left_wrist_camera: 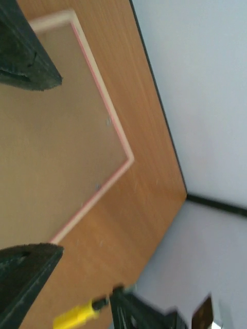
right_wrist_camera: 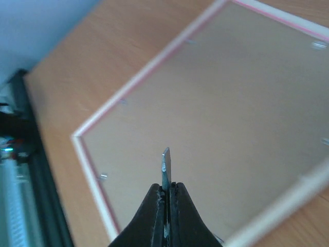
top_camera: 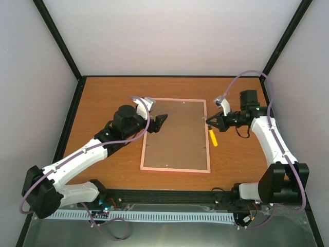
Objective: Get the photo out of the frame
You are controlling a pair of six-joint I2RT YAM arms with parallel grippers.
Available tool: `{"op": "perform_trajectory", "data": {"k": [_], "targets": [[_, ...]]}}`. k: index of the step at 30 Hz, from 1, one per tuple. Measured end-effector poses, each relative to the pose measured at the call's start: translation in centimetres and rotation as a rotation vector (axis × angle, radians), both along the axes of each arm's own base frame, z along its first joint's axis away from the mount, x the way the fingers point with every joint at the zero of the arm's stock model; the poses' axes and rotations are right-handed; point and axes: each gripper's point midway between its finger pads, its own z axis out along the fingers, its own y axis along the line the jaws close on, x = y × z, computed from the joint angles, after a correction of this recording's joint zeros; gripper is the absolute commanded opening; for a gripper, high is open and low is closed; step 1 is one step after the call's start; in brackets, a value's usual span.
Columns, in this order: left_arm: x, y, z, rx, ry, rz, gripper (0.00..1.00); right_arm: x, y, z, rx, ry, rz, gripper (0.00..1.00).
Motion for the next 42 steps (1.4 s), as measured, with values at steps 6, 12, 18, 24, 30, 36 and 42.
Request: {"op": "perform_trajectory", "data": {"k": [6, 12, 18, 24, 30, 36, 42], "targets": [[-3.3, -5.4, -0.1, -0.116, 0.101, -0.229, 0.56, -3.5, 6.5, 1.7, 0.206, 0.054, 0.176, 0.03], [-6.9, -8.6, -0.2, -0.273, 0.203, -0.396, 0.55, -6.4, 9.3, 3.2, 0.346, 0.074, 0.295, 0.03], [-9.5, -10.8, -2.4, -0.31, 0.279, -0.468, 0.54, -7.9, 9.7, 5.5, 0.427, -0.018, 0.335, 0.03], [-10.4, -11.9, -2.1, -0.341, 0.287, -0.503, 0.5, -7.8, 9.8, 5.5, 0.464, -0.028, 0.344, 0.03], [-9.7, -12.9, -3.3, -0.339, 0.322, -0.492, 0.42, -8.0, 9.9, 6.1, 0.486, -0.044, 0.363, 0.03], [-9.6, -13.9, -2.6, -0.36, 0.311, -0.512, 0.26, -8.3, 9.9, 6.3, 0.492, -0.059, 0.367, 0.03], [-9.8, -14.5, -2.2, -0.374, 0.303, -0.534, 0.02, -8.2, 9.9, 6.2, 0.488, -0.06, 0.361, 0.04]]}}
